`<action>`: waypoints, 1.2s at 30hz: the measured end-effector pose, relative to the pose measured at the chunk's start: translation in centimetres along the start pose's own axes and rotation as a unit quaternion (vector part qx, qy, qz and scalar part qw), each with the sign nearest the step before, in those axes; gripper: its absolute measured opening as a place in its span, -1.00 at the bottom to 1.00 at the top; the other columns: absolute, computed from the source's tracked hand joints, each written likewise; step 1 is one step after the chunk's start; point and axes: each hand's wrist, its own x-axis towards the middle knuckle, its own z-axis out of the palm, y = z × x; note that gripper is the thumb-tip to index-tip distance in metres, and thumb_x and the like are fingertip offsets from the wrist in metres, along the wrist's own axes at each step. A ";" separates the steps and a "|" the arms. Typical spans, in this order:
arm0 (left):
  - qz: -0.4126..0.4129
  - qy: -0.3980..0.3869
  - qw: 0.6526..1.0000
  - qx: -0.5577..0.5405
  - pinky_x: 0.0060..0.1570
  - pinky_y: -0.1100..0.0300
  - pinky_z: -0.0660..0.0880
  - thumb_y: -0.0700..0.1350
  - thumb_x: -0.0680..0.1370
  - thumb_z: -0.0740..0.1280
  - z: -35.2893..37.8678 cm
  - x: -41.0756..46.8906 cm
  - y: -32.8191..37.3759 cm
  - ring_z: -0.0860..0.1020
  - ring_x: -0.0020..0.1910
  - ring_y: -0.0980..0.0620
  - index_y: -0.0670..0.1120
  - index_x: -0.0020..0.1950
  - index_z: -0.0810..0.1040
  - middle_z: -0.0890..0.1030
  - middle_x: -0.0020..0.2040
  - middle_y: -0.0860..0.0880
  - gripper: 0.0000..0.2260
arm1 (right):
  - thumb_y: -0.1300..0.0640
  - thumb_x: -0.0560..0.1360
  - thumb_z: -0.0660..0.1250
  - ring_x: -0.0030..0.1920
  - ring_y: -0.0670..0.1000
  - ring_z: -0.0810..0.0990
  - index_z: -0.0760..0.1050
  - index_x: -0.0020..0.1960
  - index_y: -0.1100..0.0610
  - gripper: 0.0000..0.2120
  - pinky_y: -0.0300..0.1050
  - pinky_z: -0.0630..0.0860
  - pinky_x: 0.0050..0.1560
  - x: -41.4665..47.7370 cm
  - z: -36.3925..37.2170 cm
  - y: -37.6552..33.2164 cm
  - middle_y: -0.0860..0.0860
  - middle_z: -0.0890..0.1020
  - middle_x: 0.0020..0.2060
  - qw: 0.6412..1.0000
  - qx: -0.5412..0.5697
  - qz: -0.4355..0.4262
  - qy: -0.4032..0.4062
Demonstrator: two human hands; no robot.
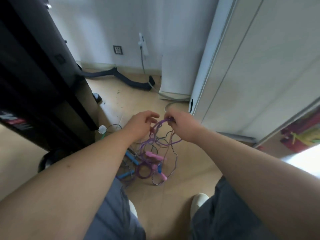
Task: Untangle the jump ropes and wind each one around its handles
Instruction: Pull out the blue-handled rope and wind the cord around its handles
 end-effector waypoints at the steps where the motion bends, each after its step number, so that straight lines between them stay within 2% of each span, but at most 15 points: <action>1: -0.002 -0.005 1.000 -0.008 -0.03 0.09 0.60 -0.20 0.67 0.15 0.0 -1.0 0.7 0.70 -0.18 0.05 0.02 0.31 0.52 0.65 0.14 0.00 -0.72 | 0.11 0.64 0.21 -0.01 0.12 0.59 0.46 0.19 -0.02 -0.85 0.07 0.56 0.04 -0.8 -0.6 -0.4 0.03 0.65 0.01 1.000 0.000 -0.004 0.005; 4: -0.011 -0.027 1.000 -0.008 -0.22 0.18 0.58 -0.11 0.65 0.27 -0.2 -3.6 2.2 0.70 -0.28 0.08 0.05 0.34 0.49 0.66 0.04 0.04 -0.73 | 0.12 0.63 0.23 -0.04 0.10 0.59 0.45 0.19 -0.02 -0.85 0.06 0.57 0.02 -2.9 -2.0 -1.6 0.02 0.65 -0.02 1.000 0.000 -0.017 0.017; 8: -0.017 -0.059 0.997 -0.035 -0.22 0.10 0.59 -0.12 0.56 0.41 -0.1 -6.1 3.9 0.70 -0.26 0.00 0.03 0.37 0.47 0.64 0.07 0.07 -0.61 | 0.15 0.61 0.24 -0.05 0.08 0.59 0.46 0.18 -0.03 -0.82 0.03 0.55 0.01 -5.1 -3.3 -3.0 0.00 0.65 -0.03 0.999 0.008 -0.038 0.031; 10: -0.004 -0.043 0.999 -0.008 -0.31 0.17 0.54 -0.08 0.54 0.43 -0.2 -6.9 4.3 0.69 -0.29 0.04 0.06 0.29 0.53 0.66 0.02 0.07 -0.68 | 0.16 0.61 0.24 -0.04 0.07 0.58 0.47 0.19 -0.02 -0.81 0.04 0.55 0.02 -5.8 -3.8 -3.7 0.00 0.65 -0.02 0.998 0.016 -0.047 0.032; 12: 0.017 -0.013 0.999 0.046 -0.28 0.23 0.52 -0.02 0.57 0.38 -0.4 -7.1 4.4 0.67 -0.29 0.09 0.05 0.18 0.60 0.69 -0.09 0.06 -0.81 | 0.16 0.61 0.25 -0.02 0.07 0.58 0.47 0.21 -0.02 -0.80 0.04 0.55 0.05 -6.4 -4.2 -4.3 0.00 0.65 0.01 0.998 0.022 -0.052 0.029; 14: 0.040 0.039 0.994 0.091 -0.23 0.25 0.49 0.00 0.61 0.33 -0.9 -7.1 4.2 0.65 -0.25 0.13 0.04 0.13 0.65 0.69 -0.16 0.09 -0.84 | 0.14 0.62 0.27 0.03 0.05 0.60 0.46 0.25 -0.02 -0.77 0.04 0.55 0.12 -6.6 -4.5 -4.8 -0.01 0.65 0.08 0.998 0.021 -0.053 0.022; 19: 0.067 0.137 0.986 0.067 -0.02 0.14 0.55 0.00 0.63 0.28 -2.4 -7.1 4.6 0.64 -0.15 0.13 0.03 0.13 0.63 0.67 -0.09 0.11 -0.83 | 0.12 0.53 0.42 0.07 0.00 0.58 0.35 0.45 -0.05 -0.47 -0.02 0.54 0.18 -6.3 -5.3 -4.8 -0.02 0.56 0.24 1.000 0.008 -0.010 -0.019; 22: 0.095 0.118 0.988 0.039 0.01 0.08 0.58 0.01 0.65 0.23 -3.3 -6.9 6.0 0.62 -0.10 0.10 0.00 0.12 0.60 0.66 -0.07 0.10 -0.81 | 0.04 0.45 0.49 0.17 0.05 0.56 0.22 0.55 -0.07 -0.25 0.02 0.51 0.23 -6.1 -5.3 -4.8 0.00 0.50 0.33 0.997 0.018 0.020 -0.072; 25: 0.138 0.082 0.987 0.024 0.00 0.07 0.56 0.00 0.66 0.21 -3.4 -6.5 7.9 0.58 -0.02 0.09 -0.02 0.19 0.56 0.61 0.00 0.09 -0.79 | -0.12 0.40 0.51 0.35 0.07 0.48 0.16 0.57 -0.06 -0.14 0.06 0.41 0.37 -5.3 -4.7 -4.9 0.01 0.47 0.40 0.997 0.037 0.027 -0.059; 27: 0.137 0.062 0.988 -0.031 -0.11 0.14 0.51 -0.04 0.68 0.18 -3.0 -6.0 8.9 0.56 -0.06 0.10 -0.05 0.18 0.56 0.62 0.04 0.04 -0.80 | -0.19 0.38 0.50 0.34 0.01 0.48 0.24 0.53 -0.07 -0.18 0.01 0.41 0.37 -4.7 -4.1 -5.0 -0.04 0.51 0.36 0.997 0.065 0.030 -0.028; 29: 0.110 0.034 0.980 -0.162 -0.29 0.22 0.44 -0.10 0.69 0.16 -2.7 -5.1 9.9 0.53 -0.21 0.09 -0.11 0.13 0.54 0.65 0.06 -0.06 -0.82 | -0.18 0.42 0.48 0.19 0.00 0.58 0.38 0.42 -0.05 -0.37 -0.03 0.53 0.21 -3.9 -3.3 -4.8 -0.05 0.58 0.25 0.993 0.100 0.049 -0.032; 31: 0.091 0.008 0.948 -0.304 -0.41 0.26 0.37 -0.11 0.70 0.14 -2.8 -5.0 10.9 0.48 -0.33 0.08 -0.17 0.11 0.48 0.68 0.05 -0.17 -0.82 | -0.11 0.51 0.41 -0.01 0.05 0.68 0.46 0.31 0.00 -0.58 -0.02 0.66 -0.06 -3.9 -2.3 -4.8 0.02 0.64 0.12 0.984 0.140 0.067 -0.087; 33: 0.081 0.007 0.906 -0.414 -0.44 0.26 0.34 -0.12 0.70 0.13 -3.2 -4.3 11.7 0.45 -0.38 0.08 -0.19 0.17 0.43 0.69 0.05 -0.24 -0.83 | -0.05 0.59 0.31 -0.13 0.07 0.68 0.55 0.17 0.12 -0.72 0.00 0.68 -0.19 -3.5 -1.5 -4.5 0.08 0.66 0.02 0.979 0.133 0.068 -0.138; 34: 0.075 0.018 0.896 -0.437 -0.43 0.25 0.34 -0.11 0.70 0.13 -3.4 -3.9 11.9 0.45 -0.39 0.07 -0.18 0.18 0.42 0.69 0.02 -0.23 -0.83 | -0.03 0.61 0.27 -0.18 0.06 0.66 0.58 0.11 0.17 -0.72 0.02 0.67 -0.21 -3.4 -1.3 -4.2 0.10 0.67 -0.04 0.979 0.125 0.065 -0.149; 36: 0.049 0.051 0.925 -0.375 -0.37 0.21 0.36 -0.06 0.69 0.16 -3.8 -3.2 11.7 0.48 -0.31 0.06 -0.13 0.20 0.43 0.68 0.02 -0.13 -0.82 | 0.00 0.67 0.18 -0.28 0.04 0.60 0.58 0.04 0.25 -0.65 0.04 0.65 -0.19 -2.9 -1.5 -3.9 0.10 0.63 -0.20 0.975 0.140 0.077 -0.157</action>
